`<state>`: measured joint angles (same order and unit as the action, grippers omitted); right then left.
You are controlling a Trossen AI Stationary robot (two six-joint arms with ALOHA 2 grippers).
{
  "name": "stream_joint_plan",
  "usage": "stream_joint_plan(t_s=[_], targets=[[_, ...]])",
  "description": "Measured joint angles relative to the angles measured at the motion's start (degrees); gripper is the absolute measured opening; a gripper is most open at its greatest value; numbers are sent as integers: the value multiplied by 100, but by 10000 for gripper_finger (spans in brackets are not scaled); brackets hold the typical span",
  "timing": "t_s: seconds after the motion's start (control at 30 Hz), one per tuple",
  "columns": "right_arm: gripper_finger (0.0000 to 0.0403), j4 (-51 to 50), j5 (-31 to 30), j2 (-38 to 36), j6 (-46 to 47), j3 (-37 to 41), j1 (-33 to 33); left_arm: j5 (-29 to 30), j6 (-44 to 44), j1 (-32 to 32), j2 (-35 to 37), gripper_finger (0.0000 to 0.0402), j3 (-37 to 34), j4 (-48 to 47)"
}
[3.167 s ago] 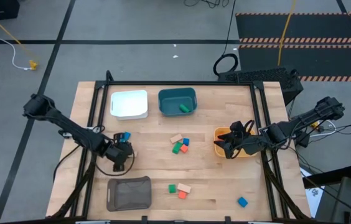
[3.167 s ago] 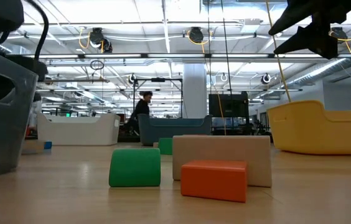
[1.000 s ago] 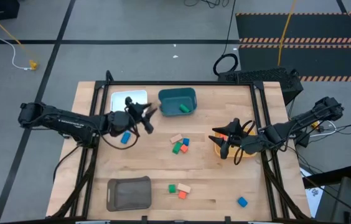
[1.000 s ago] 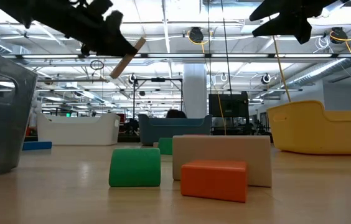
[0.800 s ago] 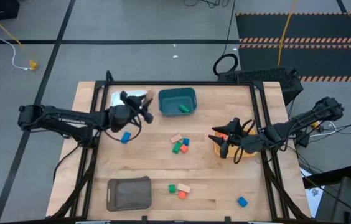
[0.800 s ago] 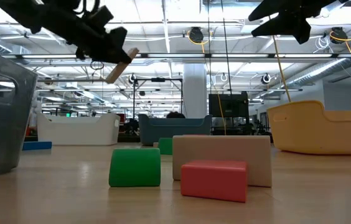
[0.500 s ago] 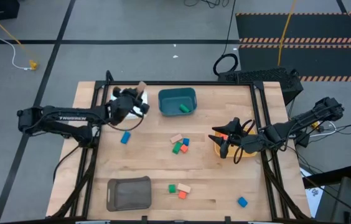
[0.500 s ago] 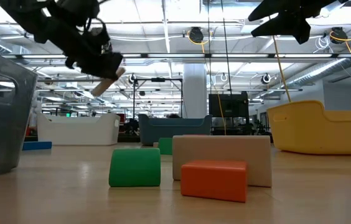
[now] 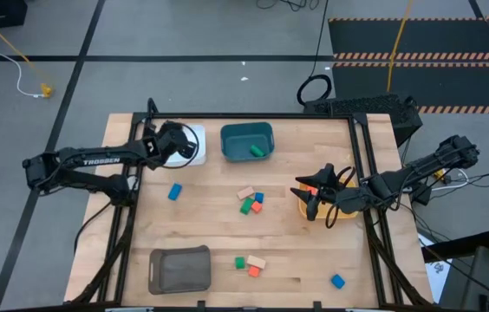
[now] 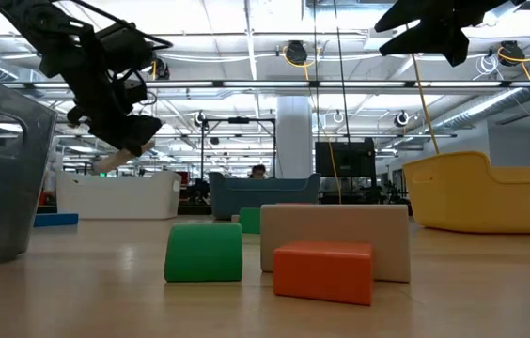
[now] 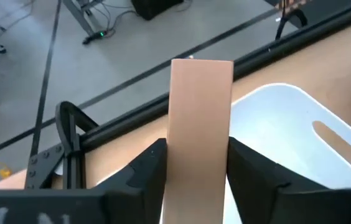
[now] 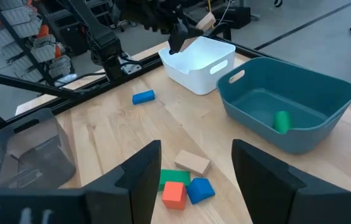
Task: Sort & place blocks by color
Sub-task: Put the middle left brown block into the white bin, then put the left blue block into the black bin
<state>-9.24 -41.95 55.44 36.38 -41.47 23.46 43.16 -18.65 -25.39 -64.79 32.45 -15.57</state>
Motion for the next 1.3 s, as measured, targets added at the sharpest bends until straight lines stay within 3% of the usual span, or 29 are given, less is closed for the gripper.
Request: stream_joint_plan(t_s=[0.17,0.4,0.63,0.83,1.1,1.3], targets=[[187,0,186,0,-2,0,-2,-105,-5,-4,0,206,0,-68],[187,-4,323,0,-2,0,-2,-192,-94,-4,0,212,0,-92],[187,-4,323,0,-2,0,-2,-2057,-442,144,0,187,0,122],[187,-2,323,0,-2,0,-2,-3177,-625,828,0,162,0,600],[187,4,319,0,38,0,-2,-3685,-1306,2106,2,147,0,591],[187,2,316,0,33,0,-2,-4231,-2200,2832,2,147,0,-79]])
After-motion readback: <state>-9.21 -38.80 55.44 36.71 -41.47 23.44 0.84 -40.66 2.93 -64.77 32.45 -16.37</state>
